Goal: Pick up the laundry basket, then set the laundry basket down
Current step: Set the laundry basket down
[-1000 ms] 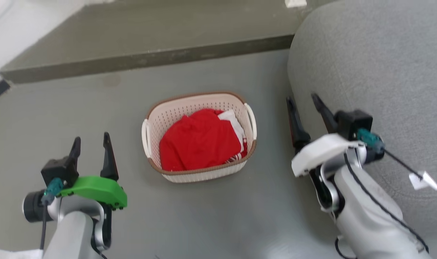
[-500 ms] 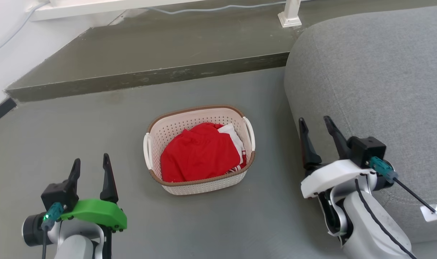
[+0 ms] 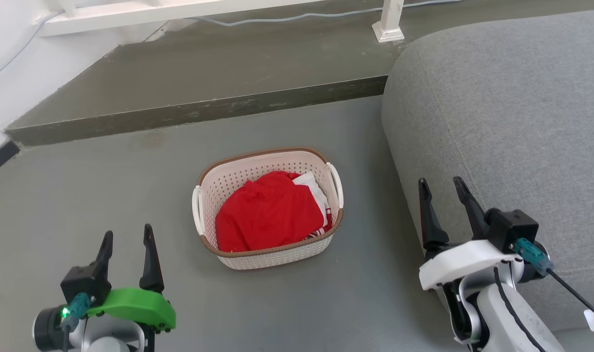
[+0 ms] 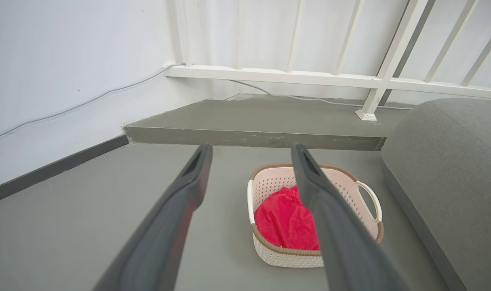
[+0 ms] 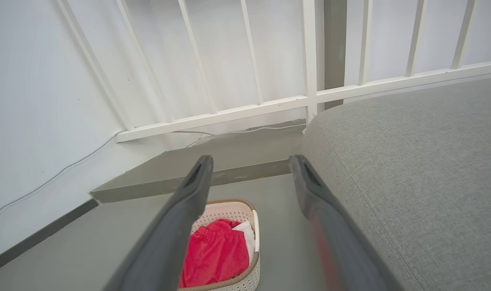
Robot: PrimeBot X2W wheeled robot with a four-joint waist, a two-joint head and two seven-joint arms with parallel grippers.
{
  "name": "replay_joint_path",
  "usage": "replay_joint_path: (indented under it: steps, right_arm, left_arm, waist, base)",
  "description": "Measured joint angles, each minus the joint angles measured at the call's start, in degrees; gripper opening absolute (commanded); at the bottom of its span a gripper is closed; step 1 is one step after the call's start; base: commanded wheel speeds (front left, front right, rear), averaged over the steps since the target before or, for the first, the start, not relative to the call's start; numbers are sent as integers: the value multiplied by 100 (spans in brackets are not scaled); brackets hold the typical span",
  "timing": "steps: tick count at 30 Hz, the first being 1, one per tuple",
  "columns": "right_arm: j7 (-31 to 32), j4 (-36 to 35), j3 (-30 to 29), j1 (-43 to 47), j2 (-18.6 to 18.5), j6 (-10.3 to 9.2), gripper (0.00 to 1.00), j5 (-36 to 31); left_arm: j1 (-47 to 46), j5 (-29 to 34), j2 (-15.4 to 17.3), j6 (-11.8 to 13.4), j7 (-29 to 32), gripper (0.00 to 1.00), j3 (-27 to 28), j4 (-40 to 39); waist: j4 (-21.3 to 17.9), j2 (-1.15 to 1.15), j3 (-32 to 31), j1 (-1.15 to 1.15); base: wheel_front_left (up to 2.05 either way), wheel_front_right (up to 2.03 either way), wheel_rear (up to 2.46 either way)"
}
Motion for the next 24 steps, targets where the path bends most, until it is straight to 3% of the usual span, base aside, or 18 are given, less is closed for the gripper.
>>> replay_joint_path:
  steps: [24]
  right_arm:
    - [-1,-302,-116,317,35,0,100,-100]
  left_arm:
    - [125,16,-26,0,0,100,248,-94]
  waist:
    - [-11,0,11,0]
  base:
    - [0,0,0]
